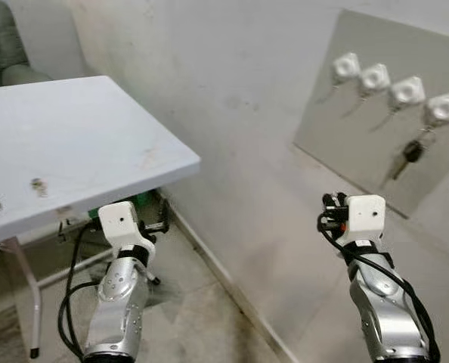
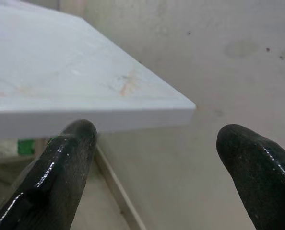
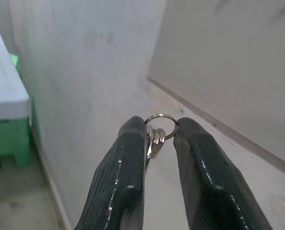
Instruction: Hang keys on a hook
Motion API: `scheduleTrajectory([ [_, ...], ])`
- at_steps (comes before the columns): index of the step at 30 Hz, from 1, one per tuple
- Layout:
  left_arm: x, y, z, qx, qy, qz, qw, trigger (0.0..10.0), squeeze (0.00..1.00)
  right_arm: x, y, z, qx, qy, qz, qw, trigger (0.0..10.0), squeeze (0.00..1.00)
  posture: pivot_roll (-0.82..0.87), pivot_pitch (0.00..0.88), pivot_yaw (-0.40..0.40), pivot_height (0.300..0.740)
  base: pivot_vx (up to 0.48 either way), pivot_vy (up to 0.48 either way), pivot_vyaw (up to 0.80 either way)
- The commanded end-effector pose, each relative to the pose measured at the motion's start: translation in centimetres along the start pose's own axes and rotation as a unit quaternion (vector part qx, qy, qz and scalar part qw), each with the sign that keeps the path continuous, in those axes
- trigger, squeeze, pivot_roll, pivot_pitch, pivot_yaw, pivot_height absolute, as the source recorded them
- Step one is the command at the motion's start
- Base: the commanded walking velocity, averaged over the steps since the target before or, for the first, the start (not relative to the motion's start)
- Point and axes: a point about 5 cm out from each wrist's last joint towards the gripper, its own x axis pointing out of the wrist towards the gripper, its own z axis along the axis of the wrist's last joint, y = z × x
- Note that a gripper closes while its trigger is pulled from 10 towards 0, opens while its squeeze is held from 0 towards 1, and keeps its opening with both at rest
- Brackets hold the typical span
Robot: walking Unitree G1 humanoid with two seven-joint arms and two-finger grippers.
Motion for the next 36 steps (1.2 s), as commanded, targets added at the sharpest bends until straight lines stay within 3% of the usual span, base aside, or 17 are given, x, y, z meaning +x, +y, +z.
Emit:
scheduleTrajectory([
  [1,0.2,-1.18,-0.12,-0.006,0.004,-0.016,1.0,10.0,0.0,-0.23,-0.92,-0.24,-0.001,0.005,-0.012,1.0,10.0,0.0,0.02,0.039,-0.104,0.74,0.0,0.48,0.0],
  [23,0.14,-1.19,-0.29,-0.004,0.008,-0.017,1.0,10.0,0.0,-0.16,-0.55,-0.29,-0.002,0.004,-0.002,1.0,10.0,0.0,0.03,0.018,-0.107,0.74,0.0,0.476,0.0],
  [36,0.16,-1.2,-0.08,-0.01,0.007,-0.024,1.0,10.0,0.0,-0.27,-0.58,-0.41,0.0,0.005,-0.005,1.0,10.0,0.0,0.03,0.03,-0.1,0.74,0.0,0.0,0.0],
])
